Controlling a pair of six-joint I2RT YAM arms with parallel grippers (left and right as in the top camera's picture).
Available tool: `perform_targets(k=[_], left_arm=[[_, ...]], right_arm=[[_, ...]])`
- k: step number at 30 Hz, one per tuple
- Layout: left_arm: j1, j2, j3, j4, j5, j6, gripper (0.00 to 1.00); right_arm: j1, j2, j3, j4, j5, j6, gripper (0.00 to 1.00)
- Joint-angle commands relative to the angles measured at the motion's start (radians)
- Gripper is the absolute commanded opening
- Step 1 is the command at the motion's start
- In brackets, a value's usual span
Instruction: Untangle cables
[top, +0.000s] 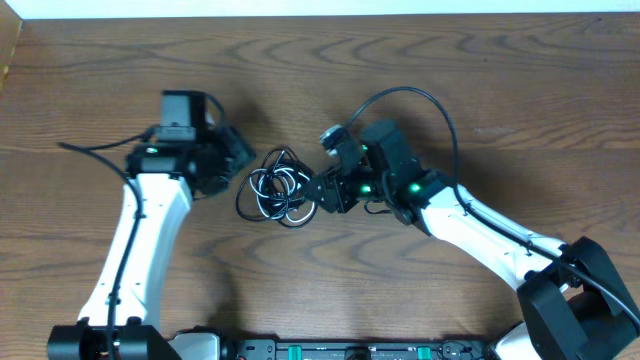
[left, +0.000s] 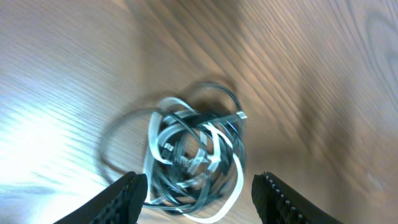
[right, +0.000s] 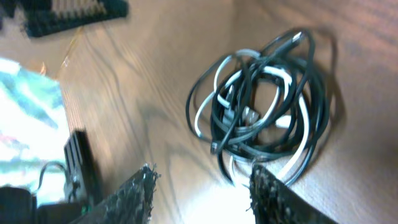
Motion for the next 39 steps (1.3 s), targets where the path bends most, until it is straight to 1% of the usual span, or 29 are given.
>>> perform_targets(k=[1, 2, 4, 6, 11, 19, 22, 26, 31, 36, 39], left_arm=[[0.106, -0.006, 0.019, -0.082, -0.053, 0.051, 0.59], [0.132, -0.004, 0.018, -0.110, -0.053, 0.058, 0.59], [0.175, -0.001, 0.013, -0.146, -0.054, 0.088, 0.59], [0.214, -0.001, -0.006, -0.158, -0.056, 0.114, 0.59], [0.277, -0.001, -0.081, -0.150, -0.066, 0.124, 0.59], [0.293, -0.001, -0.201, -0.036, -0.065, 0.148, 0.59], [0.293, -0.001, -0.222, -0.004, -0.065, 0.151, 0.59], [0.293, -0.001, -0.226, 0.007, -0.065, 0.151, 0.59], [0.293, -0.001, -0.226, 0.008, -0.065, 0.151, 0.59], [0.292, -0.001, -0.226, 0.008, -0.064, 0.151, 0.59], [0.292, -0.001, -0.226, 0.008, -0.064, 0.151, 0.59]], right_arm=[[0.027, -0.019, 0.145, -0.117, 0.126, -0.061, 0.47], [0.040, -0.019, 0.179, -0.161, 0.161, -0.082, 0.47], [0.069, -0.018, 0.216, -0.198, 0.228, -0.106, 0.47], [0.105, -0.018, 0.223, -0.185, 0.288, -0.126, 0.46], [0.193, 0.015, 0.223, -0.152, 0.399, -0.185, 0.45], [0.304, 0.157, 0.223, -0.021, 0.506, -0.245, 0.43], [0.321, 0.222, 0.223, 0.031, 0.523, -0.245, 0.42], [0.322, 0.293, 0.223, 0.066, 0.543, -0.244, 0.37], [0.325, 0.343, 0.223, 0.041, 0.555, -0.243, 0.35], [0.329, 0.349, 0.222, -0.061, 0.556, -0.227, 0.23], [0.329, 0.353, 0.222, -0.109, 0.579, -0.228, 0.22]])
